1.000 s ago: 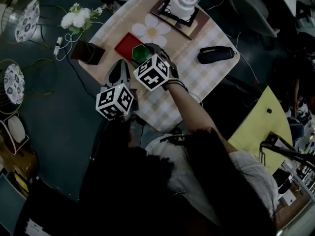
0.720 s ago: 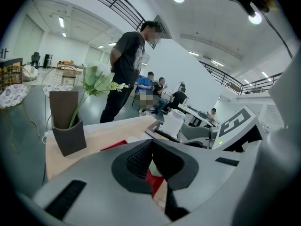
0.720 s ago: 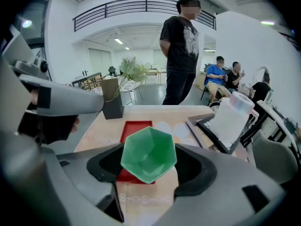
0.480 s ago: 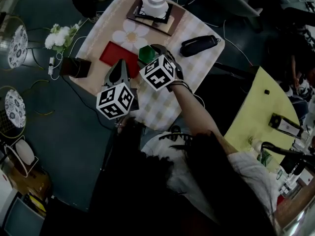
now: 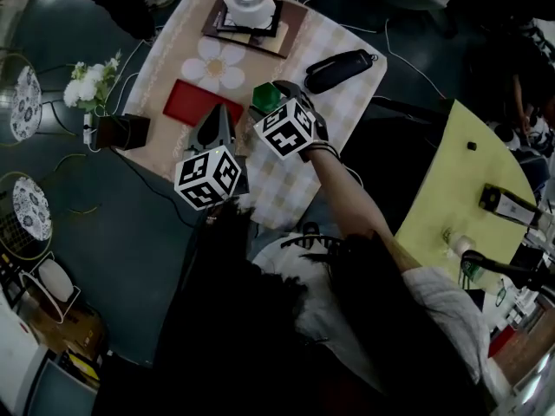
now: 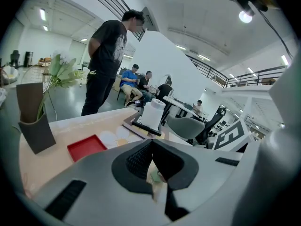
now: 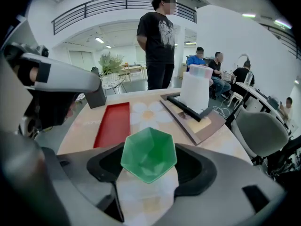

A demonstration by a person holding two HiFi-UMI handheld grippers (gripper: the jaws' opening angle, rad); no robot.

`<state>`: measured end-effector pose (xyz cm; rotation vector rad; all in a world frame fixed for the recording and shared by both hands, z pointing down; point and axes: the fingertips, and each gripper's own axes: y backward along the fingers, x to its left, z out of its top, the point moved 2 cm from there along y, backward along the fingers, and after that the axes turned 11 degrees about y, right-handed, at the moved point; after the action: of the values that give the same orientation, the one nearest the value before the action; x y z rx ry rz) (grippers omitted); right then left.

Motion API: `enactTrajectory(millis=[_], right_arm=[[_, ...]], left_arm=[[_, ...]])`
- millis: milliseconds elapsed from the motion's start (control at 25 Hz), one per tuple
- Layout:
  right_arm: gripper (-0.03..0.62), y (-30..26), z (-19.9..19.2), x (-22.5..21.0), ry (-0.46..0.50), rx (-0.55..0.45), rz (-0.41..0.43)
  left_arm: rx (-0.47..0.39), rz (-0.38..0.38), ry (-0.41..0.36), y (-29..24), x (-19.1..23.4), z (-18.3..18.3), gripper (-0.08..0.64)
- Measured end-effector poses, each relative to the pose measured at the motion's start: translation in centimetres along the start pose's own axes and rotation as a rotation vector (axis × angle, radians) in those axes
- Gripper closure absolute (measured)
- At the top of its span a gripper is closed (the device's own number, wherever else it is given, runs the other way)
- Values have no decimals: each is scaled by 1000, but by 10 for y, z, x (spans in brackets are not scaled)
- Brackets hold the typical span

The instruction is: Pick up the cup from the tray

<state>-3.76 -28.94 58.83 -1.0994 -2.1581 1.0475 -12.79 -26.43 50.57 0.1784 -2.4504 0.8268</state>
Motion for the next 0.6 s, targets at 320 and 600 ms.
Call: enactTrajectory(millis=[320, 600], right_arm=[[270, -2, -9, 1, -28, -14, 13], [268, -2, -10, 0, -46, -33, 25]], left_arm=[[9, 17, 4, 0, 2, -7, 551], [23, 28, 12, -2, 1, -11, 551]])
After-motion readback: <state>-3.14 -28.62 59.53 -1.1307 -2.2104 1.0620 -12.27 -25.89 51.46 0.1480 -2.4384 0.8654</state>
